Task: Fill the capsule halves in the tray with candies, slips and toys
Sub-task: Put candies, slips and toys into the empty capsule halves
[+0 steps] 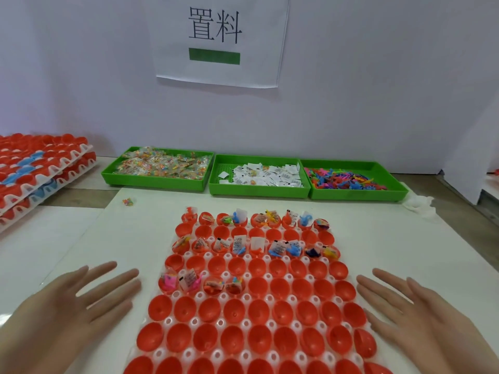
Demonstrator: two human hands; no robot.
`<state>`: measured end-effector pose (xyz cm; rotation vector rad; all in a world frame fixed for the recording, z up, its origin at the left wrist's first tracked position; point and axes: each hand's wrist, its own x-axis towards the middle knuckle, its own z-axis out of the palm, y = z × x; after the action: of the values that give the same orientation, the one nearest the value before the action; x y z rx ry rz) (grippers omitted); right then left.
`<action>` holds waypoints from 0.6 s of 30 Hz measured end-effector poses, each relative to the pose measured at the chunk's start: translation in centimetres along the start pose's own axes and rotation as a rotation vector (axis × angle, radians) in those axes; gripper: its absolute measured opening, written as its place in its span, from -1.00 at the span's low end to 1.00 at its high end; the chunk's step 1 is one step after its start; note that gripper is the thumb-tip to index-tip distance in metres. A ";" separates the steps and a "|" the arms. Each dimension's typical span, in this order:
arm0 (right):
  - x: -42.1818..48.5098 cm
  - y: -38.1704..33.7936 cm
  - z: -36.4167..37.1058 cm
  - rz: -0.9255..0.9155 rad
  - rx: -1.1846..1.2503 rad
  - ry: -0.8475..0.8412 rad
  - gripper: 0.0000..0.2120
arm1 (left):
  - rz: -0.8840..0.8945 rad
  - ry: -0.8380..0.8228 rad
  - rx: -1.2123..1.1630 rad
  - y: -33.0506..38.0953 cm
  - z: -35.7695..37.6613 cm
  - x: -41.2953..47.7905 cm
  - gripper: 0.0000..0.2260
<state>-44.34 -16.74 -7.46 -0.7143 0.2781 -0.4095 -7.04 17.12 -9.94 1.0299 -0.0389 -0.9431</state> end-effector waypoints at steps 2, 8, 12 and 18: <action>0.1 0.5 -0.1 0.053 0.009 -0.077 -0.29 | -0.021 -0.109 0.019 -1.4 1.1 -0.7 -0.32; -0.2 -0.4 0.8 0.075 -0.024 -0.092 -0.60 | -0.072 -0.559 -0.060 -3.2 1.7 -0.6 -0.43; 0.8 -1.2 1.7 0.012 -0.045 0.104 -0.52 | -0.047 -0.428 -0.087 -2.8 4.1 -0.4 -0.38; 5.1 -1.7 2.1 -0.041 -0.120 0.332 -0.45 | -0.049 -0.156 -0.026 -0.3 6.6 1.5 -0.25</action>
<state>-39.48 -18.98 -5.31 -0.7689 0.6063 -0.5543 -9.21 11.32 -7.14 0.9352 -0.1307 -1.0646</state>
